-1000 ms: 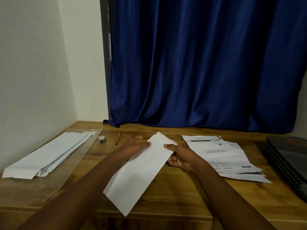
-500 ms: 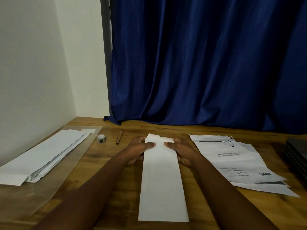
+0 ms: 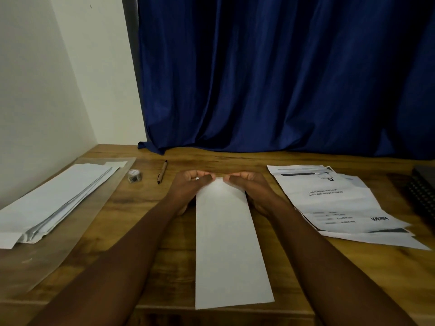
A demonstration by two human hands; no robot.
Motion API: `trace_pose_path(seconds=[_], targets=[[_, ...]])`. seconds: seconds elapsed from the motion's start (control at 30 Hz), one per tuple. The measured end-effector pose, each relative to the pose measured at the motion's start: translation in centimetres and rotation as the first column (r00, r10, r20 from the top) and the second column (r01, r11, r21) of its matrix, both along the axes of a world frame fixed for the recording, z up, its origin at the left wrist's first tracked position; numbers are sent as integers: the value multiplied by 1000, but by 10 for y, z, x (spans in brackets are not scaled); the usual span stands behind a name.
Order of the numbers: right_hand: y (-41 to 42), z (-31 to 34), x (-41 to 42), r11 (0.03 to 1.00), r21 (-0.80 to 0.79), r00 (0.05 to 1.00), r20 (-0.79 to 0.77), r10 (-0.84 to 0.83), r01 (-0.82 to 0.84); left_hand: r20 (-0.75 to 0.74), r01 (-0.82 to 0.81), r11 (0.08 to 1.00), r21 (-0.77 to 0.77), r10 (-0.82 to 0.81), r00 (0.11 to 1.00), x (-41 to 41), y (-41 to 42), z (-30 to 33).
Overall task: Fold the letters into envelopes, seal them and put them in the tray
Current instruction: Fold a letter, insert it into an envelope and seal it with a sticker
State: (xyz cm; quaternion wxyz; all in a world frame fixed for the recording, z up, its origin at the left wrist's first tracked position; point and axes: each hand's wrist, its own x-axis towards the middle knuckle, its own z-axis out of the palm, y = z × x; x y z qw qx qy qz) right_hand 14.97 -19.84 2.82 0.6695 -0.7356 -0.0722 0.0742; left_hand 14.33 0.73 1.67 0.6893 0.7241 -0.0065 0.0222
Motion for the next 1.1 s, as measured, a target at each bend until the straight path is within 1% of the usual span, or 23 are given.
trace_pose_path(seconds=[0.1, 0.2, 0.27, 0.33, 0.4, 0.43, 0.5, 0.53, 0.63, 0.67, 0.77, 0.87, 0.93, 0.97, 1.0, 1.03, 1.1], targets=[[1, 1, 0, 999, -21, 999, 4, -45, 45, 18, 2, 1000, 20, -2, 1000, -2, 0, -1], [-1, 3, 2, 997, -14, 997, -4, -75, 75, 40, 55, 995, 82, -59, 997, -5, 0, 1], [-3, 5, 2, 994, -98, 999, -19, -50, 48, 63, 91, 985, 145, -101, 993, -7, -2, 3], [-2, 4, 5, 981, -194, 1000, -18, 8, -12, 90, 103, 976, 192, -122, 988, -9, -4, 5], [0, 3, 8, 961, -273, 1000, -11, 29, -31, 107, 106, 977, 186, -127, 986, -11, -5, 5], [0, 2, 9, 958, -287, 999, -7, 31, -32, 110, 108, 978, 180, -129, 986, -11, -5, 5], [0, 1, 11, 966, -259, 1000, 7, 19, -16, 95, 115, 977, 179, -134, 986, -12, -5, 5], [0, 1, 10, 972, -236, 1000, 17, -5, 9, 65, 119, 975, 188, -133, 989, -13, -6, 7], [0, 1, 7, 981, -143, 991, 19, -129, 130, -65, 160, 930, 330, -147, 987, -22, -8, 20], [1, 3, 5, 979, -112, 985, 11, -172, 173, -118, 194, 914, 357, -162, 980, -26, -5, 25], [1, 7, -1, 962, -34, 963, 22, -269, 269, -254, 337, 879, 338, -260, 932, -39, 12, 38], [0, 15, -13, 959, 35, 956, 67, -284, 283, -267, 431, 811, 395, -348, 899, -59, 27, 57], [-2, 22, -20, 962, 101, 957, 119, -266, 254, -221, 438, 786, 437, -378, 899, -74, 32, 73], [-3, 26, -25, 963, 135, 956, 151, -253, 233, -171, 402, 779, 481, -366, 915, -80, 35, 82], [-5, 30, -29, 963, 167, 954, 179, -240, 211, -95, 334, 766, 549, -340, 936, -86, 38, 91], [-7, 34, -34, 965, 175, 950, 211, -228, 193, 5, 232, 738, 633, -304, 953, -91, 42, 101], [-13, 40, -46, 973, 146, 934, 286, -214, 179, 214, 15, 637, 771, -281, 935, -101, 47, 117]])
